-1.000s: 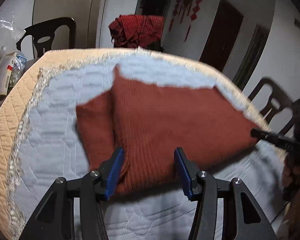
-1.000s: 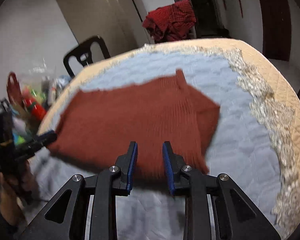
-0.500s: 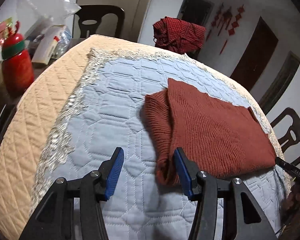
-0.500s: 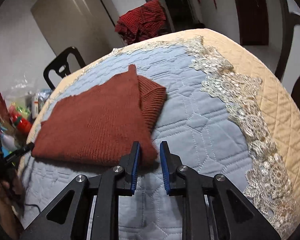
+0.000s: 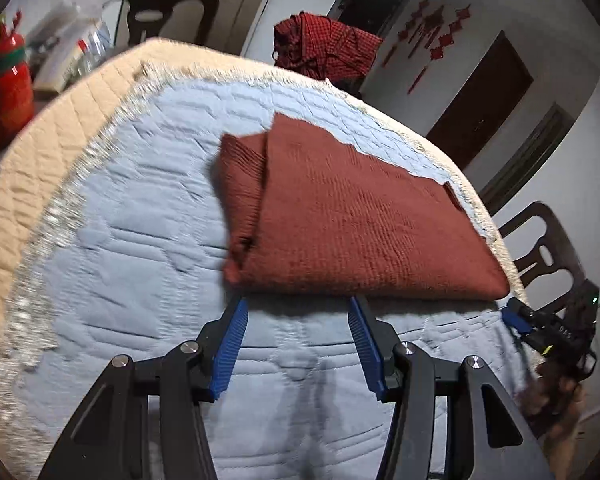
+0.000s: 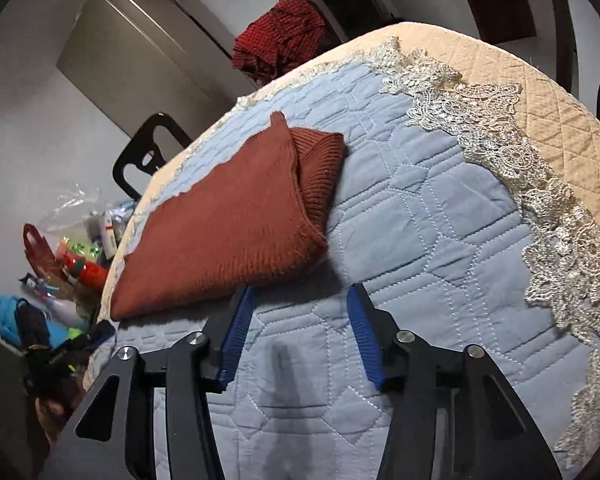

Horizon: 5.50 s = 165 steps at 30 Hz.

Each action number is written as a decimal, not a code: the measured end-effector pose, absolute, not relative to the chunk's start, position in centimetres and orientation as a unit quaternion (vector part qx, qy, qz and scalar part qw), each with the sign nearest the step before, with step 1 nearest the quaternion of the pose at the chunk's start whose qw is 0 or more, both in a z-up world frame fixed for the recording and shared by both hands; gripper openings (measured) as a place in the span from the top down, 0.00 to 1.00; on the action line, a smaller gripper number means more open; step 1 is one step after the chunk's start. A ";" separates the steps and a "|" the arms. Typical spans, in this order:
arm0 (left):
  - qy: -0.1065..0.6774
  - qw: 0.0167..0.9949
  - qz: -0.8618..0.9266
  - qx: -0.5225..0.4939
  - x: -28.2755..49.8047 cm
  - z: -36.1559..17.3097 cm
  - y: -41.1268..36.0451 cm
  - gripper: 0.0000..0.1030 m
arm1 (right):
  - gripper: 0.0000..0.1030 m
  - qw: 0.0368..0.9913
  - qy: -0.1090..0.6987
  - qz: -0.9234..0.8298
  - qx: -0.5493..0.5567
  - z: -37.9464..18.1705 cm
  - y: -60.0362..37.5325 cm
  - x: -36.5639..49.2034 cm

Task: Fold small clothes

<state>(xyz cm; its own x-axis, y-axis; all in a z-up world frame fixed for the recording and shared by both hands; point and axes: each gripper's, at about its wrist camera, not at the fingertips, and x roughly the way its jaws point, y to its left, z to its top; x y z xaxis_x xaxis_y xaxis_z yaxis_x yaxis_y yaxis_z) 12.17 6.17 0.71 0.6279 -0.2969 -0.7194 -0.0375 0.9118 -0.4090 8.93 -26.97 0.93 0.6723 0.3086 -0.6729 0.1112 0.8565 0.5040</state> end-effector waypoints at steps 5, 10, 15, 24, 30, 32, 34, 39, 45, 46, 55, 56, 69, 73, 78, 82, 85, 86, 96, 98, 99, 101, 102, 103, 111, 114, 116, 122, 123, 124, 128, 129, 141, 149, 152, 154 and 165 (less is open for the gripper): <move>0.414 0.872 -0.076 -0.249 13.8 0.0 6.8 0.47 | 0.50 0.863 0.395 0.073 0.305 0.8 -27.4 10.3; 0.402 0.869 -0.071 -0.280 14.7 -0.1 7.3 0.47 | 0.50 0.858 0.394 0.089 0.318 0.7 -26.7 11.5; 0.401 0.867 -0.058 -0.290 15.4 -0.5 7.3 0.73 | 0.52 0.853 0.380 0.087 0.345 0.2 -27.3 12.5; 0.392 0.875 -0.060 -0.279 14.5 0.6 7.2 0.90 | 0.85 0.848 0.381 0.075 0.361 0.3 -28.2 12.2; 0.390 0.879 -0.074 -0.263 12.1 2.3 7.1 0.90 | 0.85 0.853 0.374 0.087 0.354 1.9 -28.1 10.6; 0.391 0.878 -0.080 -0.264 10.8 2.6 7.2 0.90 | 0.85 0.852 0.375 0.092 0.353 2.3 -28.0 9.7; 0.393 0.876 -0.084 -0.266 9.4 2.7 7.4 0.90 | 0.85 0.852 0.379 0.095 0.349 2.8 -28.0 8.4; 0.411 0.867 -0.089 -0.267 5.9 2.0 7.4 0.90 | 0.85 0.850 0.389 0.095 0.342 3.5 -28.0 4.8; 0.432 0.858 -0.091 -0.262 3.9 -0.1 6.7 0.90 | 0.85 0.835 0.422 0.071 0.344 1.0 -27.9 2.2; 0.438 0.855 -0.091 -0.261 3.9 -0.5 6.7 0.90 | 0.85 0.833 0.430 0.064 0.343 0.4 -28.0 2.1; 0.401 0.888 -0.079 -0.211 2.3 2.6 7.7 0.81 | 0.81 0.881 0.393 0.026 0.263 3.4 -27.6 0.2; 0.396 0.892 -0.076 -0.203 2.5 3.0 7.7 0.81 | 0.81 0.889 0.383 0.015 0.250 4.1 -27.6 0.0; 0.398 0.900 -0.014 -0.179 2.4 3.7 9.2 0.75 | 0.81 0.909 0.376 0.041 0.174 3.9 -24.0 2.3; 0.379 0.908 -0.056 -0.169 3.3 4.5 7.0 0.75 | 0.81 0.911 0.372 0.072 0.163 3.7 -22.6 3.6; 0.380 0.907 -0.100 -0.151 6.1 3.4 3.8 0.75 | 0.81 0.908 0.378 0.064 0.169 2.5 -22.7 5.6; 0.409 0.896 -0.102 -0.143 7.8 0.7 3.2 0.75 | 0.95 0.900 0.385 0.036 0.202 0.8 -25.1 6.3; 0.403 0.897 -0.109 -0.147 7.4 0.6 3.3 0.75 | 0.96 0.898 0.386 0.042 0.206 0.8 -25.4 6.1; 0.402 0.897 -0.111 -0.149 7.3 0.6 3.3 0.75 | 0.96 0.899 0.387 0.041 0.200 0.8 -25.2 6.1; 0.396 0.900 -0.110 -0.144 7.0 1.5 3.6 0.75 | 0.95 0.898 0.401 0.048 0.176 1.2 -24.7 6.7; 0.389 0.904 -0.101 -0.144 6.9 2.1 4.0 0.75 | 0.94 0.900 0.404 0.046 0.160 1.4 -24.4 6.7; 0.385 0.907 -0.096 -0.142 6.8 2.4 4.1 0.75 | 0.93 0.902 0.403 0.044 0.149 1.5 -24.1 6.6; 0.378 0.910 -0.092 -0.142 7.0 2.8 4.4 0.74 | 0.92 0.907 0.398 0.038 0.134 1.9 -23.6 6.6; 0.377 0.911 -0.089 -0.141 7.2 2.9 4.5 0.72 | 0.92 0.908 0.396 0.038 0.132 2.0 -23.4 6.5; 0.378 0.911 -0.086 -0.139 7.5 2.9 4.4 0.72 | 0.91 0.910 0.392 0.041 0.131 2.1 -23.1 6.6; 0.398 0.908 -0.063 -0.117 9.3 1.5 3.3 0.72 | 0.91 0.899 0.406 0.047 0.157 1.3 -23.4 8.2; 0.397 0.909 -0.059 -0.112 9.1 1.5 3.1 0.72 | 0.91 0.899 0.405 0.040 0.164 1.5 -23.8 8.1; 0.397 0.909 -0.059 -0.110 9.1 1.7 3.1 0.72 | 0.91 0.900 0.406 0.037 0.155 1.6 -23.5 8.0; 0.395 0.911 -0.049 -0.104 8.5 2.4 3.3 0.72 | 0.91 0.907 0.401 0.028 0.125 2.5 -22.6 7.6; 0.393 0.913 -0.046 -0.102 8.4 2.5 3.4 0.71 | 0.90 0.908 0.400 0.029 0.124 2.6 -22.5 7.6; 0.391 0.914 -0.042 -0.099 8.3 2.6 3.5 0.68 | 0.90 0.909 0.398 0.030 0.123 2.8 -22.4 7.5; 0.387 0.915 -0.036 -0.104 7.7 3.0 4.0 0.65 | 0.84 0.914 0.388 0.039 0.115 3.5 -21.8 7.1; 0.387 0.916 -0.034 -0.104 7.6 3.0 4.1 0.65 | 0.84 0.915 0.385 0.043 0.112 3.7 -21.5 7.0; 0.400 0.900 -0.033 -0.171 5.8 1.5 6.8 0.53 | 0.84 0.909 0.387 0.140 0.068 4.0 -15.3 7.1; 0.404 0.885 -0.057 -0.225 4.9 0.2 7.5 0.48 | 0.84 0.892 0.416 0.174 0.021 2.0 -11.1 8.8; 0.404 0.885 -0.062 -0.223 5.6 0.1 7.1 0.47 | 0.84 0.890 0.421 0.171 0.019 1.5 -10.7 9.6; 0.404 0.886 -0.069 -0.218 6.3 0.1 6.6 0.46 | 0.84 0.892 0.421 0.166 0.016 1.6 -10.6 10.0; 0.406 0.860 -0.096 -0.295 5.6 -0.5 8.0 0.44 | 0.84 0.890 0.422 0.169 0.030 1.5 -11.2 9.6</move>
